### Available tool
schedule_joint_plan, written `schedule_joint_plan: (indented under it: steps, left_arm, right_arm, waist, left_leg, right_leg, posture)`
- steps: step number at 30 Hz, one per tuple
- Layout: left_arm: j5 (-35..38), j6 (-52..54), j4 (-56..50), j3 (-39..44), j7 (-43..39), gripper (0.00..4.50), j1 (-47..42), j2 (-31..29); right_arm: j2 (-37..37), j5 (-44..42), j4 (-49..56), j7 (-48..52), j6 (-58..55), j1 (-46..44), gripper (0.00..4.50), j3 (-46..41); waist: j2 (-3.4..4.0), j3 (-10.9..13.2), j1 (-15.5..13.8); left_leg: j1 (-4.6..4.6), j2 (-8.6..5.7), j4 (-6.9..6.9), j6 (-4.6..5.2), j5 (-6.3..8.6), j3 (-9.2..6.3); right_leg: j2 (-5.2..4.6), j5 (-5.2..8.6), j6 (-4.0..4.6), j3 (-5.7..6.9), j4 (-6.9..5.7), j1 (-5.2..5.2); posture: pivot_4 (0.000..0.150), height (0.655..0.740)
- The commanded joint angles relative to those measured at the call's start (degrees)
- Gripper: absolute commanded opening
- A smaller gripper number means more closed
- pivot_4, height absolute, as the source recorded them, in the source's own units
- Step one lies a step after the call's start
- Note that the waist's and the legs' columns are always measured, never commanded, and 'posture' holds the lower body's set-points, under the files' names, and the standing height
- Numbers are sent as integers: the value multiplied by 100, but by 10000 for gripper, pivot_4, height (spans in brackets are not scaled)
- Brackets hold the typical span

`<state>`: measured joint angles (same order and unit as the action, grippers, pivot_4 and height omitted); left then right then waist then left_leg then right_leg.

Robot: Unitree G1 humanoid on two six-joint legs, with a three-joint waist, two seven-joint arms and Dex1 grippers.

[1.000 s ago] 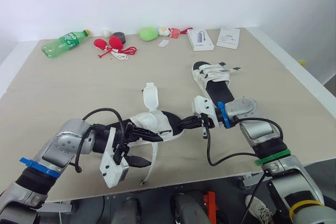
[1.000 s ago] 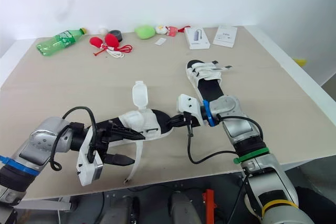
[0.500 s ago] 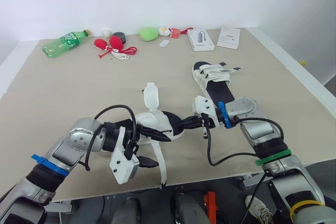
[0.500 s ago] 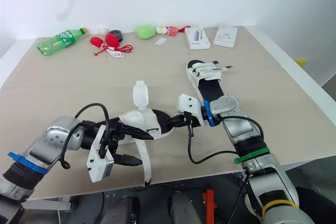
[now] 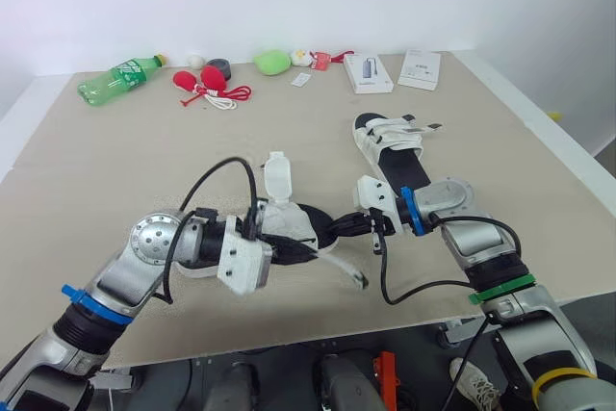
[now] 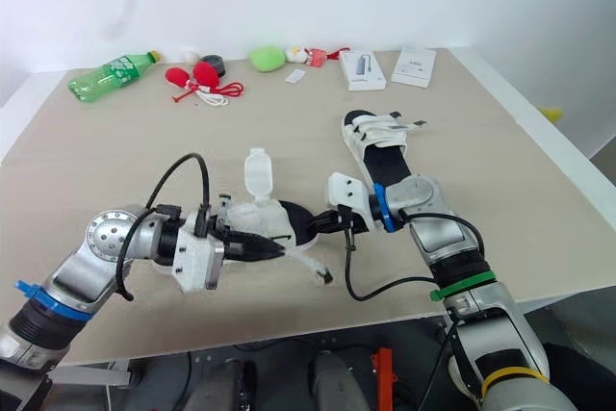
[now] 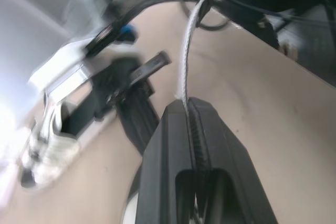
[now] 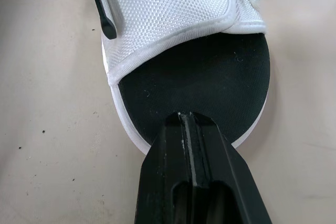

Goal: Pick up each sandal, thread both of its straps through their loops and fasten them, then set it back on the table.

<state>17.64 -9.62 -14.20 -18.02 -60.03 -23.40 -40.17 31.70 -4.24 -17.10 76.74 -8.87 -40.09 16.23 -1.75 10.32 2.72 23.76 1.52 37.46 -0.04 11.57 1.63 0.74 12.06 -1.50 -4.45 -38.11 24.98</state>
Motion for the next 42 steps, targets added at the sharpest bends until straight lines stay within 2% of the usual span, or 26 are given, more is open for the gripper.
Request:
schedule_joint_plan:
  steps: [1,5,10,17,27,33,40,42]
  left_arm:
    - [831,1487,-451,437,361,625,90,-5]
    - [1813,3147,-675,989,990,625,194,97]
    - [2279,4055,-846,1608,1731,625,567,276]
    - [2588,4470,-840,2267,2414,625,1119,658]
    - [3307,5150,-648,2580,2847,625,1093,1261]
    - [3317,5242,-394,2680,2999,625,1021,1394]
    - [2888,4942,-415,2658,2800,625,1142,1213]
    - [2780,4867,-412,2652,2795,5941,1129,1219]
  right_arm:
    - [130,40,49,-5,-16,81,0,0]
    - [153,37,67,3,-1,108,0,0]
    - [198,31,115,21,-3,143,0,-6]
    - [213,39,68,55,22,101,0,11]
    - [183,57,5,74,49,29,0,31]
    - [166,54,19,72,29,30,0,39]
    - [177,61,-37,89,44,2,0,34]
    - [171,63,-46,88,45,-8,0,38]
  waist:
    - [0,0,0]
    - [0,0,-2]
    - [0,0,-5]
    - [0,0,-10]
    - [-3,-2,-11]
    - [-3,-2,-11]
    - [-3,-2,-8]
    - [-3,-2,-7]
  left_leg:
    - [0,0,0,0,0,-3]
    - [-1,1,2,0,0,-9]
    - [-1,0,2,-1,0,-9]
    - [-3,-1,2,-2,-1,-10]
    - [-6,-2,5,-5,-2,-7]
    - [-7,-4,5,-5,-2,-8]
    - [-10,-4,5,-6,-3,-6]
    - [-10,-4,5,-6,-3,-6]
  right_leg:
    - [0,0,0,2,0,-1]
    - [3,0,0,8,0,-4]
    - [1,2,1,8,0,-5]
    - [-1,4,3,7,0,-8]
    - [0,4,5,5,0,-11]
    - [0,4,6,5,0,-12]
    - [0,10,17,3,0,-14]
    - [1,11,20,3,0,-13]
  posture:
    - [1500,7400]
    - [1500,7400]
    - [1500,7400]
    - [1500,7400]
    - [1500,7400]
    - [1500,7400]
    - [1500,7400]
    - [1500,7400]
